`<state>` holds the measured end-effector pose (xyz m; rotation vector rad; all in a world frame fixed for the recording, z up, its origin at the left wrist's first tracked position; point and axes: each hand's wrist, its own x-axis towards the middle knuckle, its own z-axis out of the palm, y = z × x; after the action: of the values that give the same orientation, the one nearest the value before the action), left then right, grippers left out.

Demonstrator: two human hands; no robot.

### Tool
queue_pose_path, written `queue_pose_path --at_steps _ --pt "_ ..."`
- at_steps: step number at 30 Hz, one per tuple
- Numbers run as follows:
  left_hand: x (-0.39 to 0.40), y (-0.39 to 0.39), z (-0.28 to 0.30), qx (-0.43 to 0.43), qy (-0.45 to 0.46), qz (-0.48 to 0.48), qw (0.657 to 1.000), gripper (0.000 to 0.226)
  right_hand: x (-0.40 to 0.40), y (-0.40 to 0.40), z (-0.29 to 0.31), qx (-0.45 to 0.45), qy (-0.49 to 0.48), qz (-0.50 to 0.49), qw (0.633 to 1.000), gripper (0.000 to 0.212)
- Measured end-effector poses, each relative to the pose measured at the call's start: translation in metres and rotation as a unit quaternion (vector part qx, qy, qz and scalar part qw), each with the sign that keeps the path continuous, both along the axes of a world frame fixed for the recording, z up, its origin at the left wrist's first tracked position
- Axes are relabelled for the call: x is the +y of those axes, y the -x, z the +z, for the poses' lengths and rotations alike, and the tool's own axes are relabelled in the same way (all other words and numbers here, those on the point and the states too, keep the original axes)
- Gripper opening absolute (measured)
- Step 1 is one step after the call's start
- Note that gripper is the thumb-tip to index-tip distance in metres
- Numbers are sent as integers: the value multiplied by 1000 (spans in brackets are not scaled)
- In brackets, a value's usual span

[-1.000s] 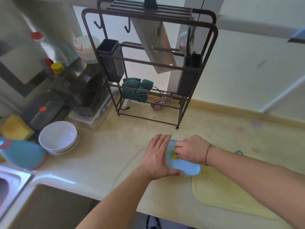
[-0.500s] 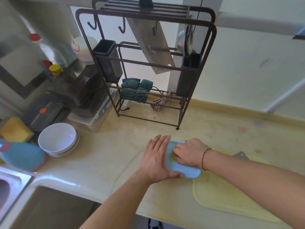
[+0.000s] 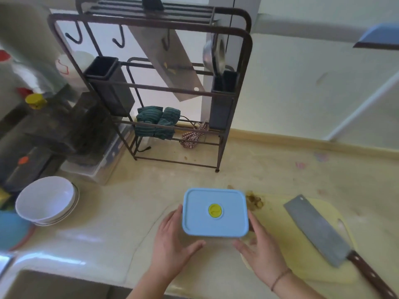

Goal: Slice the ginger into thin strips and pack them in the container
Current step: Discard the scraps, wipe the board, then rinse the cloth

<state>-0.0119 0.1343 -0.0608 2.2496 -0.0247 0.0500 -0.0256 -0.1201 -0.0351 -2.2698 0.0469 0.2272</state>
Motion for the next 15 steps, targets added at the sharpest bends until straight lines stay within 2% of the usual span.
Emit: queue_pose_path --at_steps 4,10,13,15 --pt "6 -15 19 -3 55 68 996 91 28 -18 8 -37 -16 -22 999 87" --pt "36 -61 21 14 3 57 998 93 57 -69 5 -39 -28 17 999 68" --pt "42 -66 14 19 -19 58 998 95 51 -73 0 -16 -21 31 999 74" --pt "38 -57 11 3 -38 90 995 104 38 -68 2 -13 8 54 998 73"
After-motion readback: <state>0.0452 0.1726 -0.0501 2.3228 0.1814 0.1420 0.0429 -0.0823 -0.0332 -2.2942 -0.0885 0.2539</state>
